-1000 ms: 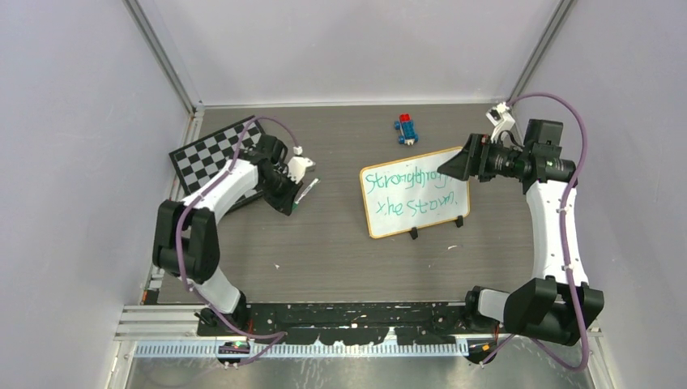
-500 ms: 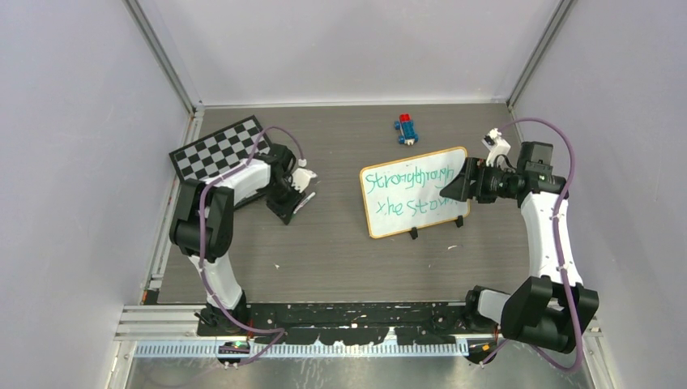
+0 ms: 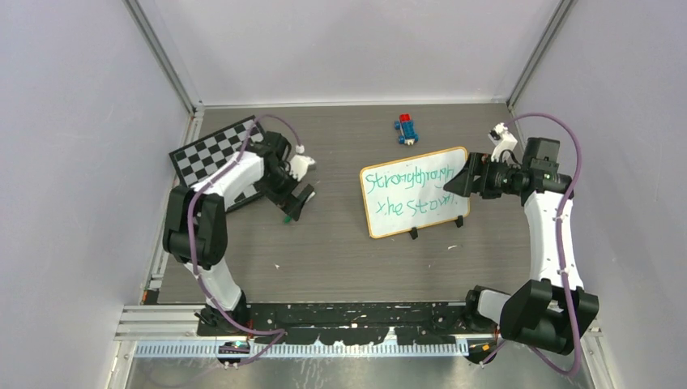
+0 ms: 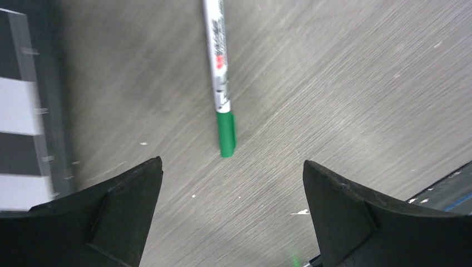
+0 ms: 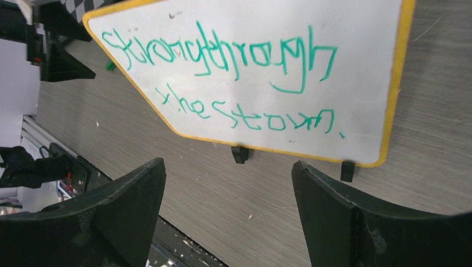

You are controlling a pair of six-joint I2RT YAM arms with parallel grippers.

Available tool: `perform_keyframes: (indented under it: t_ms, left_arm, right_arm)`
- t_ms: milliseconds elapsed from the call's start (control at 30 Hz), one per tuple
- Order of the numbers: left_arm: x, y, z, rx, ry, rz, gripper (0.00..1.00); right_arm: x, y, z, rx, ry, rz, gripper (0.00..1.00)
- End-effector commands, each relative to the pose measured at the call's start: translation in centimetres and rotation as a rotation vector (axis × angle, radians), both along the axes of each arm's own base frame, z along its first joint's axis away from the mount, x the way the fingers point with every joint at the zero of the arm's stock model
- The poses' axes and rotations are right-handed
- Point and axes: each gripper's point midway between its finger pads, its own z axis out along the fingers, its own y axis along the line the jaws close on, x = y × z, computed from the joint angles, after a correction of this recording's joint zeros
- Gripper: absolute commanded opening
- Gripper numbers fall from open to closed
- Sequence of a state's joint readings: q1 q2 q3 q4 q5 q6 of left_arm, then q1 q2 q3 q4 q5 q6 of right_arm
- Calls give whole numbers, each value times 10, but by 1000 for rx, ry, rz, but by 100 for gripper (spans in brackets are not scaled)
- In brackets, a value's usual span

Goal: Write a sentence on the whiteboard
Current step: Put down the whiteboard marker at the center of the board, then reset both arms

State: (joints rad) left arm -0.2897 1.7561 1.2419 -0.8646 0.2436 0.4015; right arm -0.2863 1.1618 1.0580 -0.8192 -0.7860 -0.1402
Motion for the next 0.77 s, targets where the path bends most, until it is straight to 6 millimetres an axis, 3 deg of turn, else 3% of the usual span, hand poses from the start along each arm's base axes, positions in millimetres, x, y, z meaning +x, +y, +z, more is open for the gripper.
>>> perform_keyframes:
  t_ms: [0, 133, 267, 367, 467, 567, 733]
  left_arm:
    - [41, -6, 88, -204, -158, 64, 100]
    - [79, 10, 148, -321, -287, 179, 100]
    - [112, 56, 193, -389, -419, 337, 100]
    - [122, 92, 209, -444, -466, 461, 100]
    - [124, 116, 204, -451, -483, 544, 100]
    - [121, 130, 184, -403, -471, 597, 100]
    - [114, 137, 156, -362, -439, 635, 100]
  right_arm:
    - [27, -21, 39, -57, -123, -43, 89]
    - [52, -50, 67, -70, -170, -110, 93]
    - [75, -91, 83, -91, -202, -203, 95]
    - [87, -123, 79, -112, -190, -264, 95]
    - [95, -149, 68, -134, -176, -317, 95]
    - [99, -164, 51, -151, -148, -343, 95]
    - [100, -166, 25, -137, -92, -331, 95]
